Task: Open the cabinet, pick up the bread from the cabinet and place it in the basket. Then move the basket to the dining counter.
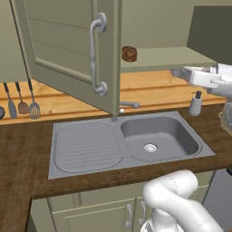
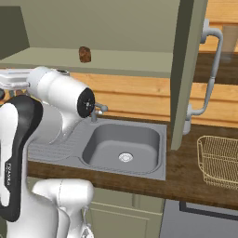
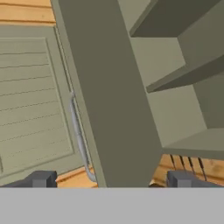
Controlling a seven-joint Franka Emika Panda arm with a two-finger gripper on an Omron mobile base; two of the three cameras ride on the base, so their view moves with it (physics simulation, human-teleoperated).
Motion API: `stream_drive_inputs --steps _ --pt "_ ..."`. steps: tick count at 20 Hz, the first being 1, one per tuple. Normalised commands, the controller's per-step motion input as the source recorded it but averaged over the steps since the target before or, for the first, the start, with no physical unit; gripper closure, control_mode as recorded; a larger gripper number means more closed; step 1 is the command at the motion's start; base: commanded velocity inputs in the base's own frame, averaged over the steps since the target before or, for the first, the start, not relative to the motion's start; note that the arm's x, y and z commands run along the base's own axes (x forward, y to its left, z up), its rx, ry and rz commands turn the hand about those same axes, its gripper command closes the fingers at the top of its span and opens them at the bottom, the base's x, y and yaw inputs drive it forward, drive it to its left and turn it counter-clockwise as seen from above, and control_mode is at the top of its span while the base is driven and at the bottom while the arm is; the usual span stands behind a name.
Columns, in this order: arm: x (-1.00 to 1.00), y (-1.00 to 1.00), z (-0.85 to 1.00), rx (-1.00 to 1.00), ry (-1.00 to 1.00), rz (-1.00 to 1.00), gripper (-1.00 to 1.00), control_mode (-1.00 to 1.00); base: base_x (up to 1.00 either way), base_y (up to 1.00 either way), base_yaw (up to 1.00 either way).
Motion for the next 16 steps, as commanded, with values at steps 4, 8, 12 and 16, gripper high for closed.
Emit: stream_drive_inputs --steps 4,8,12,16 --pt "0.11 0.67 0.00 -0.04 -0.04 0.06 -1.00 -1.00 0.00 0.00 0.00" --pt "0.19 0.54 0.00 -0.02 -0.03 0.00 -1.00 -1.00 0.00 0.00 0.00" --pt "0.31 0.42 -0.01 -0.01 0.00 0.01 -1.00 -1.00 0.00 0.00 0.00" --pt "0.59 -0.01 0.00 0.01 0.00 0.11 -1.00 -1.00 0.00 0.00 0.00"
